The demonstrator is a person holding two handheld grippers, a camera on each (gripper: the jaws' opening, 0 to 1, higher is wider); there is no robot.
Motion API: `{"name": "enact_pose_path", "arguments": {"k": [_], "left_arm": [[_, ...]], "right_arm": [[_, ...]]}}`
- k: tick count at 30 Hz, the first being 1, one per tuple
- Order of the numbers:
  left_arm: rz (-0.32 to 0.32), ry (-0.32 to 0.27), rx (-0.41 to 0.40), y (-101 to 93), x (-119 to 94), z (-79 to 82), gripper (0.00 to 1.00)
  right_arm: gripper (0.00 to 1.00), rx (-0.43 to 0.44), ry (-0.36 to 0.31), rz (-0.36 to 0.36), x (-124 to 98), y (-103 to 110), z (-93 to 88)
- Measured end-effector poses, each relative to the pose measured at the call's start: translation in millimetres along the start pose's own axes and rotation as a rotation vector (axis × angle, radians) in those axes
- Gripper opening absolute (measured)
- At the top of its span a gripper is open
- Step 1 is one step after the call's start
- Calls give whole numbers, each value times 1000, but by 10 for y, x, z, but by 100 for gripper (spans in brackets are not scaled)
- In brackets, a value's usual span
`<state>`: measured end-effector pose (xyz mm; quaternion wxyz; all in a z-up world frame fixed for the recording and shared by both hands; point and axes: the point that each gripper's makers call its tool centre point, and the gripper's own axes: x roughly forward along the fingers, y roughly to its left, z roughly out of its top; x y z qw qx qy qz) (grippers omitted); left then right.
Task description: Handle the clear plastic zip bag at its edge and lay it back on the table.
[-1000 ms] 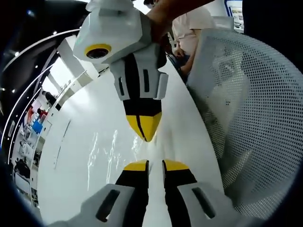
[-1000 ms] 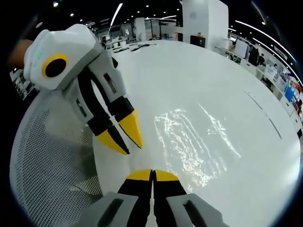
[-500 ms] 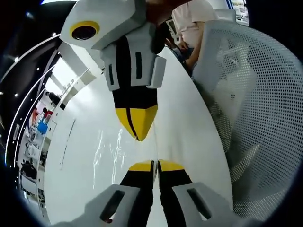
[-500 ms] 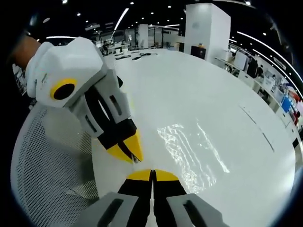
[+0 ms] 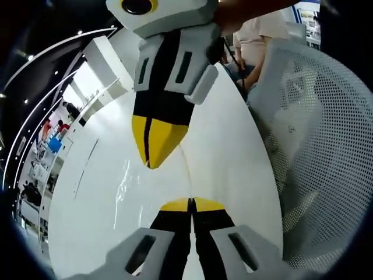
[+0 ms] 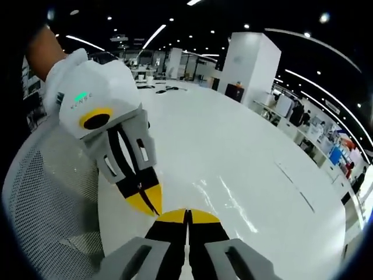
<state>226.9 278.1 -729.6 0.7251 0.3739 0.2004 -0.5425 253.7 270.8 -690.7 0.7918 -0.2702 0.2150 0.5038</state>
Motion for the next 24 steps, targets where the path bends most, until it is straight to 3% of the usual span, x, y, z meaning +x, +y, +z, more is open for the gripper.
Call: {"name": "enact_pose_path", "arguments": {"k": [17, 24], "left_arm": [[45, 9, -67, 143, -44, 32, 0], [122, 30, -172, 279, -91, 44, 0]], "right_arm": [[0, -72, -127, -134, -171, -70, 274], [0, -154, -183, -179, -224, -83, 417]]}}
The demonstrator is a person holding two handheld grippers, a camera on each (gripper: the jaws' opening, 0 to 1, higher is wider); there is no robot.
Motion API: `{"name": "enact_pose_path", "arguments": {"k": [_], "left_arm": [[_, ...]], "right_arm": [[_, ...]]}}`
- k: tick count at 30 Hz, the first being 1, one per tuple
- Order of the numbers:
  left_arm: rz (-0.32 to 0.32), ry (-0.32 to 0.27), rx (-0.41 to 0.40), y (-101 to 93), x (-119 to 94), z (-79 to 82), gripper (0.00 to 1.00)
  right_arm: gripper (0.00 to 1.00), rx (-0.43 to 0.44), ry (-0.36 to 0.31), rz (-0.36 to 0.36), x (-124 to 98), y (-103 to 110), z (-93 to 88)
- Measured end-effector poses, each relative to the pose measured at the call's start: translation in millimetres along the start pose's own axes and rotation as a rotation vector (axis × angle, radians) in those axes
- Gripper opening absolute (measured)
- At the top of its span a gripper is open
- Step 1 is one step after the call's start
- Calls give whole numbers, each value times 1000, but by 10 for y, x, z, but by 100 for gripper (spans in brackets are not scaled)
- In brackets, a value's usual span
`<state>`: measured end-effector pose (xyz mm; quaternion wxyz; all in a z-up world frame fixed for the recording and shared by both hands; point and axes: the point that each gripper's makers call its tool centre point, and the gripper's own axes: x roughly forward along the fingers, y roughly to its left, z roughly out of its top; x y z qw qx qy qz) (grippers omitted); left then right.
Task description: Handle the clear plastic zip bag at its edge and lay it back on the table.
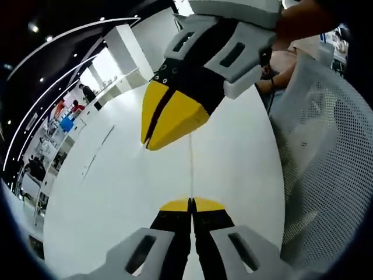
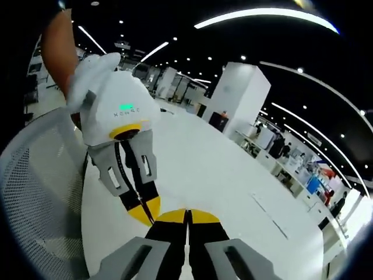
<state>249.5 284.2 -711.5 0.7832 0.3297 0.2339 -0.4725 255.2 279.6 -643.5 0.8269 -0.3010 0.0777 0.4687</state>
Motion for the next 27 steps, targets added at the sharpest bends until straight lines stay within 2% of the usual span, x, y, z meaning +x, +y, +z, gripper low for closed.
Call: {"name": "enact_pose_path", "arguments": {"k": [7, 10, 16, 19, 27], "left_arm": [[35, 8, -43, 115, -23, -20, 0], [30, 6, -75, 92, -31, -17, 0], [6, 16, -48, 15, 12, -22, 0], [-5, 19, 19, -28, 39, -25, 0], [-40, 34, 25, -122, 83, -68, 0]], "right_arm": [[0, -28, -18, -18, 0, -32, 46], [0, -42, -23, -19, 8, -41, 62], [0, -50, 4, -12, 70, -54, -17], [0, -36, 24, -9, 88, -54, -82], [0, -14, 79, 4, 111, -17, -274]]}}
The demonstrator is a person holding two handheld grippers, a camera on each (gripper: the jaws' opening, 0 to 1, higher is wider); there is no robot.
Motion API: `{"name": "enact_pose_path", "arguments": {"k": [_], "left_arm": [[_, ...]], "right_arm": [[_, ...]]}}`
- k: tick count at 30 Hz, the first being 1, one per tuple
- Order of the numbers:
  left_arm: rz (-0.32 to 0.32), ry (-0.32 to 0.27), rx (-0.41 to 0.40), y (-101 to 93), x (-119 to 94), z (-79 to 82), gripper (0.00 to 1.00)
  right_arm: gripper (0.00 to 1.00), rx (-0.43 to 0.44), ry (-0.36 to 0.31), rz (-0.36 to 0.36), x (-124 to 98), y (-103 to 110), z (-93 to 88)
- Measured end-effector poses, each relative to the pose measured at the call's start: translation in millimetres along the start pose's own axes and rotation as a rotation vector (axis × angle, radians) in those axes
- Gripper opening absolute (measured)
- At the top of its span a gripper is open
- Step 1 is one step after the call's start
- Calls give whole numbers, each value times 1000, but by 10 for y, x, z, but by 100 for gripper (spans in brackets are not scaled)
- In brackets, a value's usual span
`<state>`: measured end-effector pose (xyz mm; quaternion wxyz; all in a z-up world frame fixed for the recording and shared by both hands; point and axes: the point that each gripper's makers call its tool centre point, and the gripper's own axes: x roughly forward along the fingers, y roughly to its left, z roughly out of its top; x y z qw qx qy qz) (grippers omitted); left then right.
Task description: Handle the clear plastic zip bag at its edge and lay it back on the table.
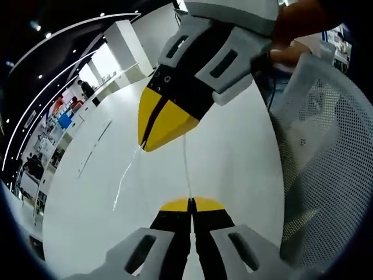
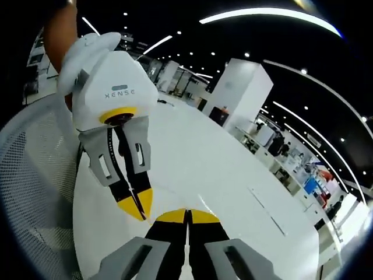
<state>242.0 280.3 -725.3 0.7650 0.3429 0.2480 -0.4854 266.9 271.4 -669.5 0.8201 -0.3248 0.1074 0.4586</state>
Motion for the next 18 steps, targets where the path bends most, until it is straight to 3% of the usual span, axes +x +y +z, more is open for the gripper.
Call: {"name": "enact_pose_path", "arguments": {"k": [6, 18], "left_arm": [[9, -19, 48, 37, -2, 27, 0], [10, -76, 2, 73, -73, 28, 0]], "right_arm": [[0, -1, 29, 11, 34, -3, -111], [0, -15, 97, 44, 143, 48, -278]]}}
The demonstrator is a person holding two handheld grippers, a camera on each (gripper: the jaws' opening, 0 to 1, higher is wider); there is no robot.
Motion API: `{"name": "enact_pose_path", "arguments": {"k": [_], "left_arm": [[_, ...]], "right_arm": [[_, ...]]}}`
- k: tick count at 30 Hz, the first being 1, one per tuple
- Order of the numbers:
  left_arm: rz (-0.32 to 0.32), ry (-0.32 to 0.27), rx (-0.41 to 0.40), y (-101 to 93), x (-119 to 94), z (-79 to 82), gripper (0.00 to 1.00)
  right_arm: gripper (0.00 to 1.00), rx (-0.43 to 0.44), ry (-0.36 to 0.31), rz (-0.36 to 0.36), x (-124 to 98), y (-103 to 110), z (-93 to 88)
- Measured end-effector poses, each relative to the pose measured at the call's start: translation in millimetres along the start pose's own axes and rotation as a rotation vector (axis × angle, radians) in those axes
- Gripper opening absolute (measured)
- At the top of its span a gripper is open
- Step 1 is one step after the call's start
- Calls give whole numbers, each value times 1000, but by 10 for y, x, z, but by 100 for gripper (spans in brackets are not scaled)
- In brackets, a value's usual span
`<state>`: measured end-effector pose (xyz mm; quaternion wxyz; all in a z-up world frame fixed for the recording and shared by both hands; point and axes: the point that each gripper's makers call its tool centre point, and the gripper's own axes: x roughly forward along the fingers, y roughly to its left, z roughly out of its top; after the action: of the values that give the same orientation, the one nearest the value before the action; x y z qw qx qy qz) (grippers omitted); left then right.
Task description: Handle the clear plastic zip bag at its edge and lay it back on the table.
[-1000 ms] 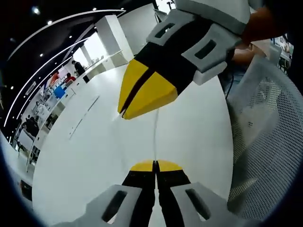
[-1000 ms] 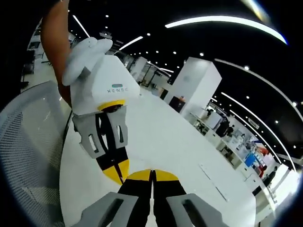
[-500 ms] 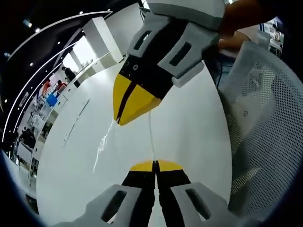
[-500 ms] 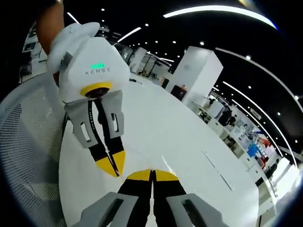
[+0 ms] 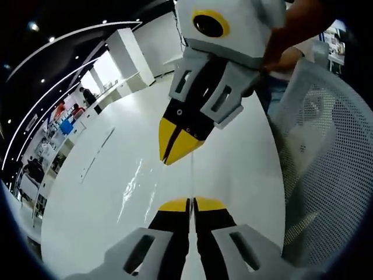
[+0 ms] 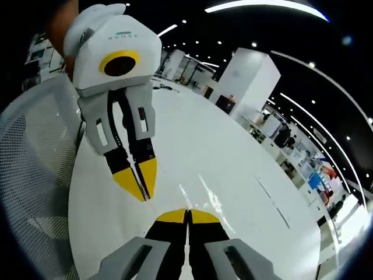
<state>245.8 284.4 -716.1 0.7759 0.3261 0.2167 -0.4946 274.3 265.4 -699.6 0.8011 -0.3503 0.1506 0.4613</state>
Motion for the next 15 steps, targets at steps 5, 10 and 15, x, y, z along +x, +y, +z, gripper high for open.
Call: {"name": "enact_pose_path", "arguments": {"k": [5, 10, 15], "left_arm": [[-6, 10, 9, -7, -2, -78, 1], [-10, 13, 6, -39, -22, -107, 7], [7, 1, -3, -30, -82, -122, 8]], "right_arm": [[0, 4, 25, -2, 45, 0, -41], [0, 20, 52, -7, 83, -7, -91], [0, 34, 88, -18, 154, -55, -189]]}}
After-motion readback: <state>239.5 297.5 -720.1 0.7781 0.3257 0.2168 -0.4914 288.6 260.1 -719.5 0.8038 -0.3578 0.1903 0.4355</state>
